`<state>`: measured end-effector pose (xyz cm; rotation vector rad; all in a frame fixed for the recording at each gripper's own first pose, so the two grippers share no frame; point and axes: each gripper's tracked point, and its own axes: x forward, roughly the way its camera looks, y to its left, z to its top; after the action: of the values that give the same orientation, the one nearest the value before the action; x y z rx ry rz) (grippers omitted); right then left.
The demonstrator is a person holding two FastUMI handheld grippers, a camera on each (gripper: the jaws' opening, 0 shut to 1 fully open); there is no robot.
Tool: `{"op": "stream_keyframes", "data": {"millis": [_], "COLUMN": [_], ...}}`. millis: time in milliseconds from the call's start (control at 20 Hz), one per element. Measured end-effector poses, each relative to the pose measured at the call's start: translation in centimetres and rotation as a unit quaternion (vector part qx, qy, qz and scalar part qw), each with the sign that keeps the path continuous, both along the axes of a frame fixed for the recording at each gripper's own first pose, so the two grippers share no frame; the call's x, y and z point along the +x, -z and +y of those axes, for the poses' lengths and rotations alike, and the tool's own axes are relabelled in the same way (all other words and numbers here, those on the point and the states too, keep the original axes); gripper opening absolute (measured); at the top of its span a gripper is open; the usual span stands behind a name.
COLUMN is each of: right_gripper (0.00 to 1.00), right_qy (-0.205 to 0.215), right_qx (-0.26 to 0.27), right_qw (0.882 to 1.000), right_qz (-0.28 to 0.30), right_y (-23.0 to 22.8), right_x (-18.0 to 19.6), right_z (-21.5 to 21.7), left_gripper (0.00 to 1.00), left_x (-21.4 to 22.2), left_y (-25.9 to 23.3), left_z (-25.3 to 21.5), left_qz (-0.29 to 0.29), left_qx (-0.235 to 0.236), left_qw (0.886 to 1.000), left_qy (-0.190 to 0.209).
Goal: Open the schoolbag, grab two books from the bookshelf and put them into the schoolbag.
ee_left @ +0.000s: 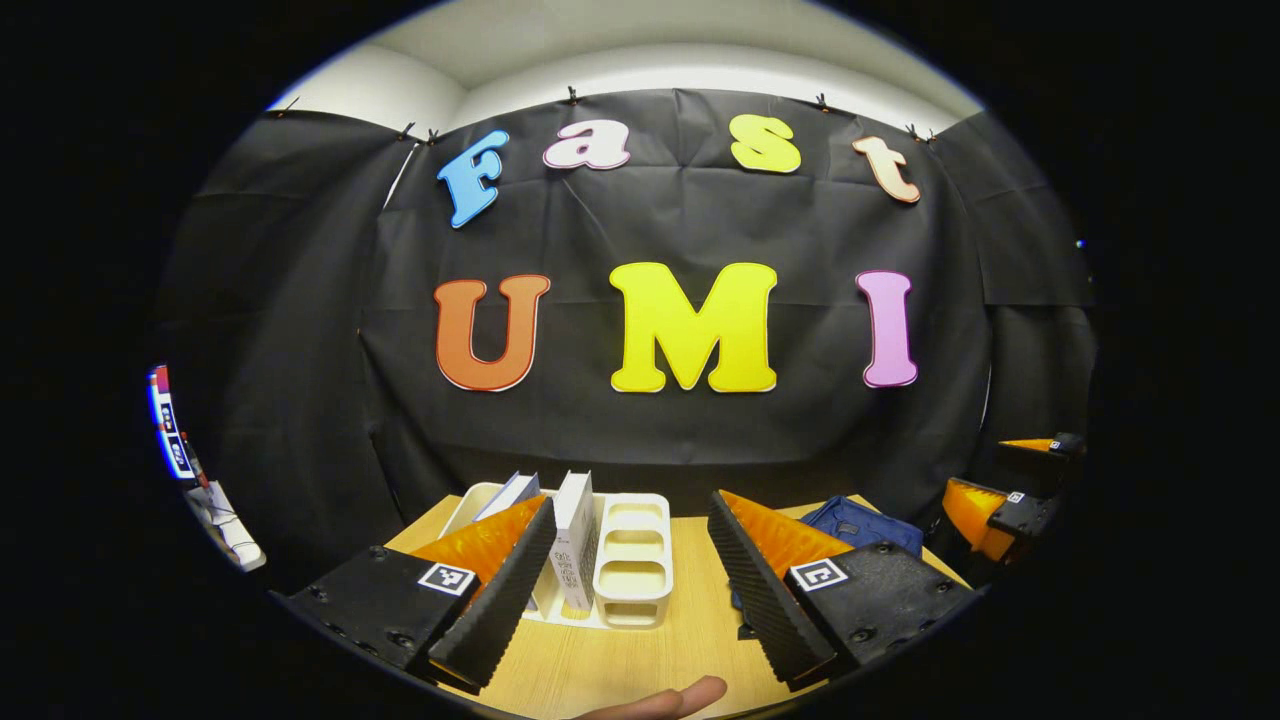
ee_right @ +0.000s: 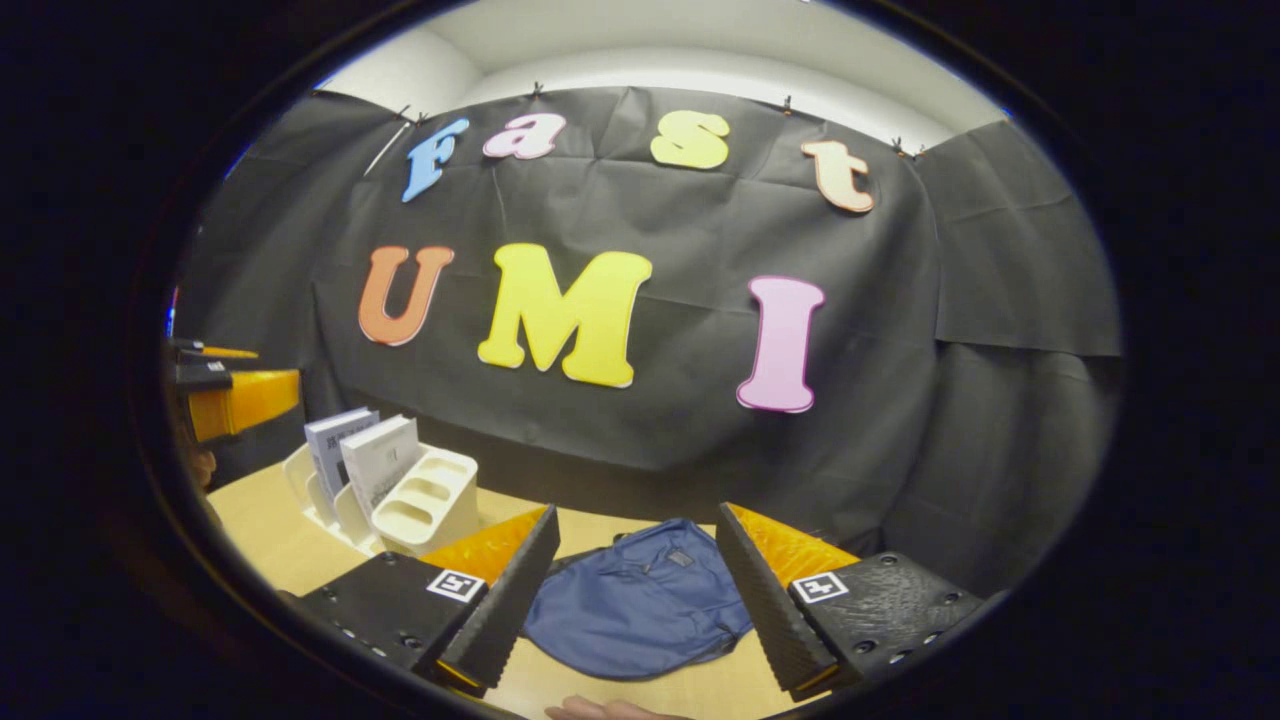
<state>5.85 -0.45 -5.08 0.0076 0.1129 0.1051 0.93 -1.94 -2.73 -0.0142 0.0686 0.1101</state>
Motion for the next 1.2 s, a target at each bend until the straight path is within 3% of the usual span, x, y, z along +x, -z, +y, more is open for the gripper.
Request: {"op": "stream_keyframes", "data": {"millis": [200, 600, 800, 1000, 1200], "right_gripper": [0.96, 0.96, 0.95, 0.99, 0.93], "right_qy": [-0.017, -0.088, -0.092, -0.086, -0.046], "right_qx": [-0.094, -0.230, -0.302, -0.399, -0.454], "right_qw": [0.994, 0.961, 0.938, 0.903, 0.880], "right_qz": [0.053, 0.122, 0.145, 0.133, 0.129], "right_y": [8.4, 20.9, 25.3, 27.1, 26.8], "right_x": [1.1, 2.7, 3.4, 3.7, 3.3], "right_z": [2.6, 11.4, 14.4, 15.7, 15.9], "left_gripper": [0.98, 0.98, 0.98, 0.99, 0.99], "left_x": [-0.1, -1.4, -2.0, -2.6, -3.6], "left_y": [1.7, 5.2, 7.2, 8.3, 9.6], "left_z": [0.5, 3.6, 4.9, 6.9, 8.1], "left_qz": [0.017, 0.053, 0.075, 0.083, 0.100], "left_qx": [0.010, -0.001, -0.033, -0.036, -0.026], "left_qw": [1.000, 0.998, 0.996, 0.995, 0.993], "left_qy": [-0.007, -0.023, -0.029, -0.049, -0.060]}}
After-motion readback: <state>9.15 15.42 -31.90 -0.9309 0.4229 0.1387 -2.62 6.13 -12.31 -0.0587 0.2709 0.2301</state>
